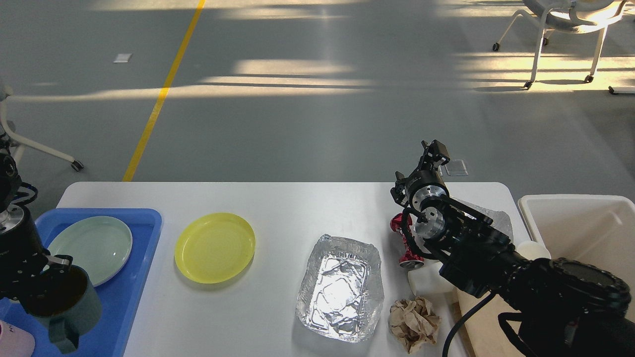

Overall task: Tidy desktop
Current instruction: 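Lower the teal mug beside the tray corner and release it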

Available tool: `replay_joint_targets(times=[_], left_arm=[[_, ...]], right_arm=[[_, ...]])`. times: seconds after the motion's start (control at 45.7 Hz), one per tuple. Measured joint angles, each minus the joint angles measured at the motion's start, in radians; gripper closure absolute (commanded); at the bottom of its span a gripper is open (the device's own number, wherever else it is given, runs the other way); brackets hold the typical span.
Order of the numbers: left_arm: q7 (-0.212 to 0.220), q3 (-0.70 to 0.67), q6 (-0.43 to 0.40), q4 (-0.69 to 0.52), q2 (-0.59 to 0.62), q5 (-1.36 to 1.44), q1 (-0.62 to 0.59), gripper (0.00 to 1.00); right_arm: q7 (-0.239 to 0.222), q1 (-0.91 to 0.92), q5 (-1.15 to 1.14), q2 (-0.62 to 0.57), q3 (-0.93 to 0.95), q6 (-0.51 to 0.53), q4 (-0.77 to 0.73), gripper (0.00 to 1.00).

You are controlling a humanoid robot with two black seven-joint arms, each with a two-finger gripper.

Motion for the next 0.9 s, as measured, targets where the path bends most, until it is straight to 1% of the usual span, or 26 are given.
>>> replay_joint_targets(times=[0.175, 0.328, 0.482, 0.722, 0.897], left_arm=[[-0.001, -0.008, 0.177, 0.001, 0.004, 0.0, 0.105, 1.0], [-0.001, -0.021, 0.29, 0.002, 0.003, 0.0, 0.178, 1.0], [-0.001, -0.051, 0.365, 0.003, 0.007, 0.0, 0.237, 1.0], [0.002, -0.06, 0.456, 0.026, 0.009, 0.001, 0.297, 1.0], [0.009, -0.061, 0.472, 0.027, 0.01, 0.009, 0.32, 0.98]], right_arm=[[0.0, 0.0, 0.0, 0.0, 0.0, 0.0, 0.0, 0.0], [0.0, 0.0, 0.0, 0.0, 0.0, 0.0, 0.0, 0.0], [0.0, 0.0, 0.0, 0.0, 0.0, 0.0, 0.0, 0.0], [0.0, 0.0, 0.0, 0.0, 0.0, 0.0, 0.0, 0.0], [0.0, 0.0, 0.0, 0.0, 0.0, 0.0, 0.0, 0.0]])
